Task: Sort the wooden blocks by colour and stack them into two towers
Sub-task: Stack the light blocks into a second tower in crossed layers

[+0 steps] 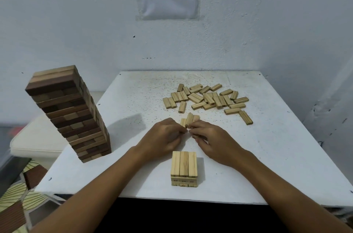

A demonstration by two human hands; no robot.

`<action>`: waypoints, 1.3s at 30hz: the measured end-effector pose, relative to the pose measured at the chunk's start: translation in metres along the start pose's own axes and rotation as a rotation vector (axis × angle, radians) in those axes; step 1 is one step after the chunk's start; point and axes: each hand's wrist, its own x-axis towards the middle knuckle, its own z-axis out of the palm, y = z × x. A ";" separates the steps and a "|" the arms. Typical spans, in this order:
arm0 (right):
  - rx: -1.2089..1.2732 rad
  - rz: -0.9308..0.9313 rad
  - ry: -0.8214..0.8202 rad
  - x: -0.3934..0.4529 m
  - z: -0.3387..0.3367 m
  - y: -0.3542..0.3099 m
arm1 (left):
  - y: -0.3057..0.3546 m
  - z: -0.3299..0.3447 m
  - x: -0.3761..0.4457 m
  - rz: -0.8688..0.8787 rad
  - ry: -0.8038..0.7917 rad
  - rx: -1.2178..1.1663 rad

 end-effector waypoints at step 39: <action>0.285 -0.057 -0.068 0.007 -0.004 -0.010 | 0.001 -0.010 -0.008 -0.274 -0.026 -0.067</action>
